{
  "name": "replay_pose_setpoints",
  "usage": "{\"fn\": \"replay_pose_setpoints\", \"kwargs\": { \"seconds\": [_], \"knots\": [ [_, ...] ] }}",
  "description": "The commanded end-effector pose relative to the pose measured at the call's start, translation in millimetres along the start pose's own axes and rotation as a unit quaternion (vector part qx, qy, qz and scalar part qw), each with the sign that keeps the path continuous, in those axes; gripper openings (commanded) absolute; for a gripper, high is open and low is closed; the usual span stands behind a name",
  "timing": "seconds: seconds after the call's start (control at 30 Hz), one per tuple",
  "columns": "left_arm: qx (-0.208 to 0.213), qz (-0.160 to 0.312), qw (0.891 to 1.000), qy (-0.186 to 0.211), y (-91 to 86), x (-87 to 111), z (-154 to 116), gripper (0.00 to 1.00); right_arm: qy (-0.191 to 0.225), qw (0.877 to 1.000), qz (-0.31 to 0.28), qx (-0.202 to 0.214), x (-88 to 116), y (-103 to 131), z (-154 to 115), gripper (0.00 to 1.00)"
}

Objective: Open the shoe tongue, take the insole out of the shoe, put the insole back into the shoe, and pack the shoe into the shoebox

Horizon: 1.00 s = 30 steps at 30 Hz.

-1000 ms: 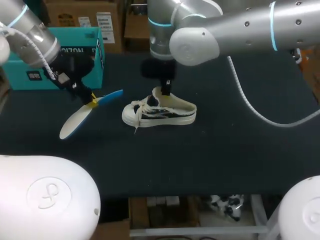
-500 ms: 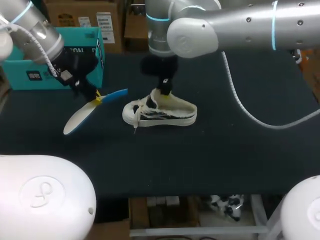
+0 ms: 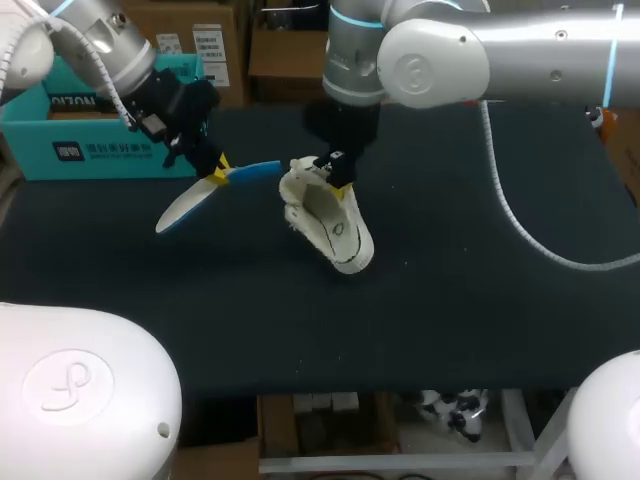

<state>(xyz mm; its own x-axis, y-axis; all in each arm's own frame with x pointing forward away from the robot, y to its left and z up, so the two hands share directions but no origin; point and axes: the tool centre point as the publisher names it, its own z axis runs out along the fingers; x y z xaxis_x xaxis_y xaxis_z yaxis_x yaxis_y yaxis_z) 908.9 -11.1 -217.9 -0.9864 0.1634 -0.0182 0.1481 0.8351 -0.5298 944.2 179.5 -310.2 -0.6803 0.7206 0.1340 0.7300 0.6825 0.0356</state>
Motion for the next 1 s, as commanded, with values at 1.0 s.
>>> {"fn": "replay_pose_setpoints", "kwargs": {
  "seconds": [1.0],
  "knots": [
    [0.018,0.074,0.99,0.122,-12.6,-43.4,21,0.0,0.016,0.97,0.193,-0.145,5,-52,26,0.0]
  ]
}}
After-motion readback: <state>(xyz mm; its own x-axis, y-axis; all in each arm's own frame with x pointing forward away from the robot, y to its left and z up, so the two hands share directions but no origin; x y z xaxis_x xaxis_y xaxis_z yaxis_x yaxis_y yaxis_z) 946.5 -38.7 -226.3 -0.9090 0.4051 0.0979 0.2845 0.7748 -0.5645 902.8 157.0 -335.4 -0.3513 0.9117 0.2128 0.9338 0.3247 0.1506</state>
